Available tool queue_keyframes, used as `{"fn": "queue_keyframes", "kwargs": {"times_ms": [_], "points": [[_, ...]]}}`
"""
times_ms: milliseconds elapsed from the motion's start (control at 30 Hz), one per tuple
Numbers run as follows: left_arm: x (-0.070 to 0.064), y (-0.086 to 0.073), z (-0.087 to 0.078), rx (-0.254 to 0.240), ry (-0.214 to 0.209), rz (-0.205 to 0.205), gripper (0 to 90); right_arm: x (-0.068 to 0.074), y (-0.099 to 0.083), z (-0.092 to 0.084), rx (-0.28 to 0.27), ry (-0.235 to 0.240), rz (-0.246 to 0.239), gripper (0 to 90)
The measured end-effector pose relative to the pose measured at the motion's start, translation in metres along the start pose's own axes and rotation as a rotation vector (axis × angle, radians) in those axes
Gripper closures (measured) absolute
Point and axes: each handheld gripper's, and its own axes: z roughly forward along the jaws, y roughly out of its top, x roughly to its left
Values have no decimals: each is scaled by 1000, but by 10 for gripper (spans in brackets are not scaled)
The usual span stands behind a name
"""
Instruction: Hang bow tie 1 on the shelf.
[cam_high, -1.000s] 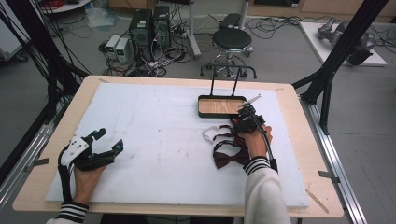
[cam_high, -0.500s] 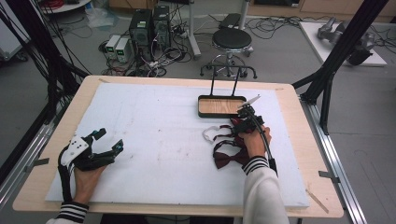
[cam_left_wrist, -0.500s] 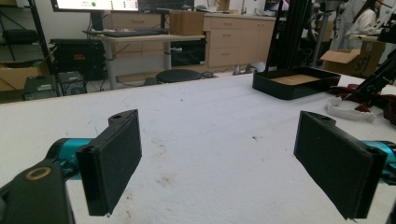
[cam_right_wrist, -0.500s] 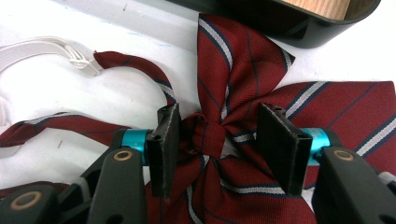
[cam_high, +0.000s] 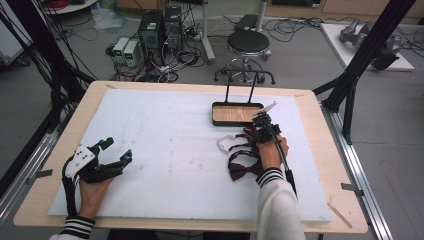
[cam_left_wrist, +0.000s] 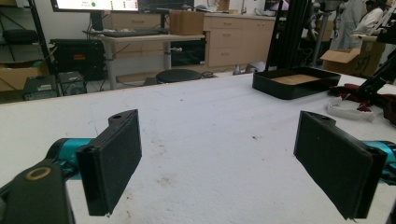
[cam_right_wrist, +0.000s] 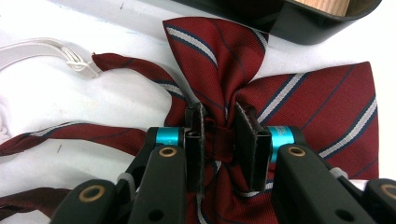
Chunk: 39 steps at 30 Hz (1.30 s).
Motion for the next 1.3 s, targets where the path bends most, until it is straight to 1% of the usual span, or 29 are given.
{"fn": "queue_keyframes", "kwargs": {"times_ms": [133, 267, 300, 467, 567, 600, 667, 800, 833, 867, 1000, 1033, 1067, 1100, 1133, 1200, 1233, 1267, 1300], "points": [[0, 0, 0, -1, 0, 0, 154, -1, -1, 0, -3, 7, 28, 755], [0, 0, 0, 0, 0, 0, 154, -1, -1, -1, -3, 10, 26, 755], [0, 0, 0, -1, 0, -1, 154, -2, -1, 0, -8, 12, 19, 755], [0, 0, 0, 0, 0, -1, 154, -4, -2, -1, -15, 26, 29, 755], [0, 0, 0, 0, 0, -1, 154, -5, -2, -2, -25, 35, 39, 756], [0, 0, 0, 2, -1, -1, 154, -5, -3, -3, -36, 38, 43, 755], [0, 0, 0, 0, 0, -1, 155, -5, -3, -5, -47, 35, 36, 755], [0, 0, 0, 1, 0, 0, 155, -5, -3, -12, -98, 35, 32, 755], [0, 0, 0, 1, 0, 0, 155, -5, -3, -12, -98, 35, 32, 755], [0, 0, 0, 1, 0, 0, 155, -5, -4, -14, -141, 47, 30, 755], [0, 0, 0, 1, 1, 0, 155, -7, -6, -19, -196, 53, 38, 755], [0, 0, 0, 1, 0, 0, 155, -7, -6, -19, -196, 53, 38, 755], [0, 0, 0, 1, 1, 0, 155, -8, -8, -22, -229, 53, 40, 755], [0, 0, 0, 1, 1, 0, 155, -8, -8, -22, -229, 53, 40, 755], [0, 0, 0, 2, -1, 1, 155, -8, -9, -26, -266, 56, 43, 755], [0, 0, 0, 1, 1, 1, 155, -9, -9, -30, -295, 54, 38, 755], [0, 0, 0, 1, 1, 1, 155, -9, -9, -30, -295, 54, 38, 755], [0, 0, 0, 1, 2, 0, 155, -8, -10, -34, -323, 50, 36, 755], [0, 0, 0, 1, 2, 0, 155, -9, -10, -35, -335, 57, 30, 755]]}}
